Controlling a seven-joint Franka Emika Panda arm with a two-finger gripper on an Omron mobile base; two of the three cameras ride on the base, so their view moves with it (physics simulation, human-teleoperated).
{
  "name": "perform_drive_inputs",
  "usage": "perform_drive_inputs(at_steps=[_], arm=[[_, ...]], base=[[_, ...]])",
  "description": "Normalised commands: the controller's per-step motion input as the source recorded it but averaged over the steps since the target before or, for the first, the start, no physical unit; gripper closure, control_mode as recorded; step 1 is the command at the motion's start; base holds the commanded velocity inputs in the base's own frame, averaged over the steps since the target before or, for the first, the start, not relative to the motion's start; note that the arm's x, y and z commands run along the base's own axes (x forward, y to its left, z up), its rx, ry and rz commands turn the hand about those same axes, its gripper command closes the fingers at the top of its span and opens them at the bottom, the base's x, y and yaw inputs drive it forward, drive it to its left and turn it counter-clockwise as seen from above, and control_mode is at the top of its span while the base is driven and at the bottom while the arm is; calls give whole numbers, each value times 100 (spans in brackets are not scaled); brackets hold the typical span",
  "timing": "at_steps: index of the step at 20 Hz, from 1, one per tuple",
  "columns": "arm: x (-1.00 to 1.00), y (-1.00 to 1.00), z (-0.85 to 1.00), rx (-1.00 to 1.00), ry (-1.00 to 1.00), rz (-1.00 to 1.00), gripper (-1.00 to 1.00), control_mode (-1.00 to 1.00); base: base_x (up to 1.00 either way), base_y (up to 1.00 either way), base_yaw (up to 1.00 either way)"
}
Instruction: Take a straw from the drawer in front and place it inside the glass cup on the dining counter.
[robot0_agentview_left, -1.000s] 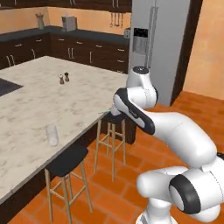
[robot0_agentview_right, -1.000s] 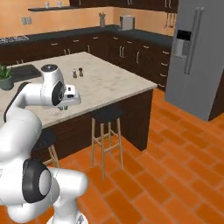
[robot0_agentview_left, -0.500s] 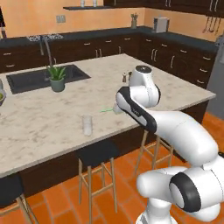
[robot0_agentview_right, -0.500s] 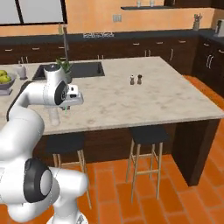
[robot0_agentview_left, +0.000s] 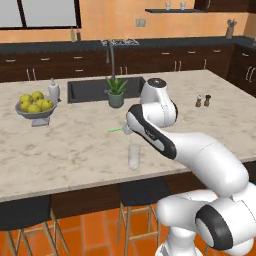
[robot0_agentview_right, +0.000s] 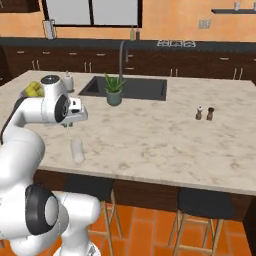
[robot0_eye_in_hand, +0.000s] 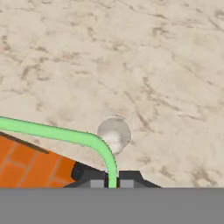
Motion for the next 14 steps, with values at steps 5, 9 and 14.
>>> perform_drive_inputs(at_steps=[5,9,14], arm=[[0,0,0,0,0,0,100,100],[12,-2,12,0,0,0,100,-100],[5,-32,62,-11,-12,0,100,-100]], base=[[100,-12,8],[72,0,0],[0,0,0]])
